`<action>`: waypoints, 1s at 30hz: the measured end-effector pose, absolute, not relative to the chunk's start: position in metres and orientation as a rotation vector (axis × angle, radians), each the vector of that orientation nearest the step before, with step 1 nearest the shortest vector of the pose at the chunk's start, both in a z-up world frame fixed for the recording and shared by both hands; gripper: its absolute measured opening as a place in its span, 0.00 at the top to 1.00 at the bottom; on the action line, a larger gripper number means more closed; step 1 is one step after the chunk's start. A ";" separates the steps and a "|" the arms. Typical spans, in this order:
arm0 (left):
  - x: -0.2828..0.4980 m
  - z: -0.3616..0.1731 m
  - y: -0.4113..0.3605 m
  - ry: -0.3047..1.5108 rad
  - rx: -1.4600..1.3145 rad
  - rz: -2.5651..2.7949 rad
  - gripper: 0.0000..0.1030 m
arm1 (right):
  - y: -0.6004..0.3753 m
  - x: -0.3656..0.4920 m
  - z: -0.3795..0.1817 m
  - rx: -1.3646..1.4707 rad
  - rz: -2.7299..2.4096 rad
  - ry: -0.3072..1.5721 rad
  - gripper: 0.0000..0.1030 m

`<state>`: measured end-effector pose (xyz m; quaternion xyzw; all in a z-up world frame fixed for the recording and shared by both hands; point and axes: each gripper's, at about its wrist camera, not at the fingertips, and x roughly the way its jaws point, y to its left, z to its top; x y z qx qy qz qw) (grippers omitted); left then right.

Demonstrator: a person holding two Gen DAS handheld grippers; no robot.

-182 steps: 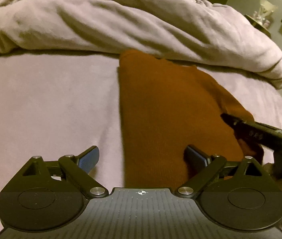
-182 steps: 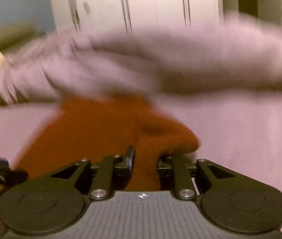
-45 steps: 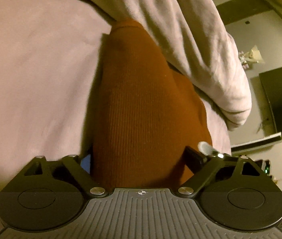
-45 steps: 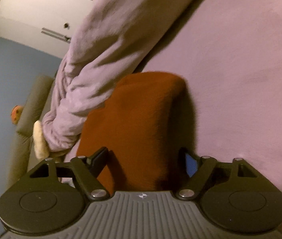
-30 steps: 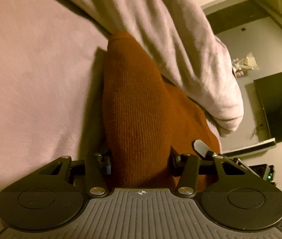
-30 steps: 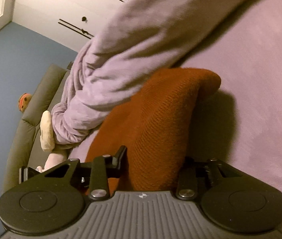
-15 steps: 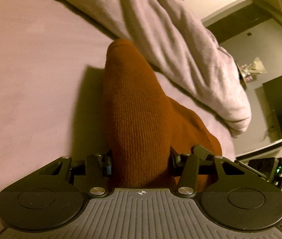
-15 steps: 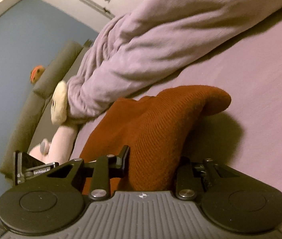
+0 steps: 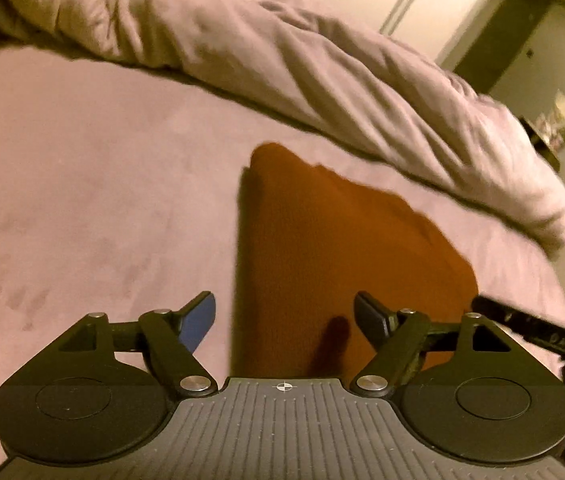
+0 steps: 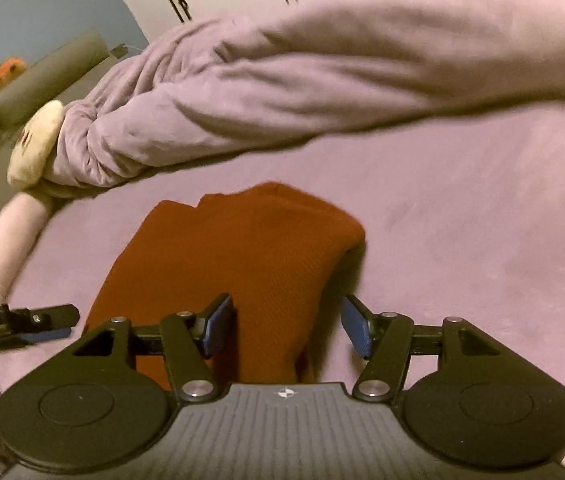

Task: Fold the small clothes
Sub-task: 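Release the bundle and lift both tools away from it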

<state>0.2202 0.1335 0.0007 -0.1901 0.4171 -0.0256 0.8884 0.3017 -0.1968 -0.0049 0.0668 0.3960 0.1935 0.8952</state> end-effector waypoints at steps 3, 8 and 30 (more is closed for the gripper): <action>0.213 -0.012 0.119 0.906 -0.358 -0.054 0.18 | -0.177 0.267 0.000 -0.013 0.407 0.739 0.43; 0.215 -0.027 0.114 0.949 -0.316 0.008 0.11 | -0.149 0.264 -0.025 -0.158 0.348 0.825 0.43; 0.138 0.003 0.060 0.959 -0.094 0.088 0.01 | -0.166 0.161 -0.024 -0.100 0.257 0.975 0.10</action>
